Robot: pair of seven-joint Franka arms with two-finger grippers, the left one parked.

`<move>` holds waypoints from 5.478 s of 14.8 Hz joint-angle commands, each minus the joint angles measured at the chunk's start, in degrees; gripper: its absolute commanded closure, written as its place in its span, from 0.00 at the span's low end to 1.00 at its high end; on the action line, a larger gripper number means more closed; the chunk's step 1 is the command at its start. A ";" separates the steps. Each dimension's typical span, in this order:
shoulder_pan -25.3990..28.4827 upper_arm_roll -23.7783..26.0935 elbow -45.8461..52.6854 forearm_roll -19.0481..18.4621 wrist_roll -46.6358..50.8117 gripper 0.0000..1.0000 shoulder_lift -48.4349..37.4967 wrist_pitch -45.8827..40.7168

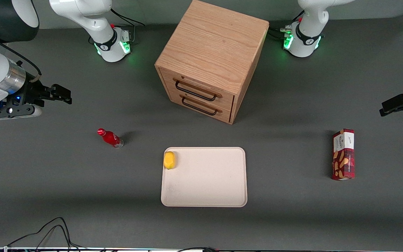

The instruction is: Open upper drawer

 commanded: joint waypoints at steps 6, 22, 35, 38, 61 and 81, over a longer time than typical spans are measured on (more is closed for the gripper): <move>0.37 -0.02 -1.03 1.28 -0.16 0.00 -1.14 -1.13; 3.27 16.67 9.33 8.23 -8.59 0.00 14.67 0.80; 10.73 25.21 13.12 10.87 -14.84 0.00 25.05 10.99; 12.93 25.21 12.86 10.52 -16.42 0.00 25.49 12.92; 12.77 25.12 8.64 8.23 -21.78 0.00 27.69 18.11; 11.54 24.24 9.96 8.23 -21.70 0.00 31.20 19.17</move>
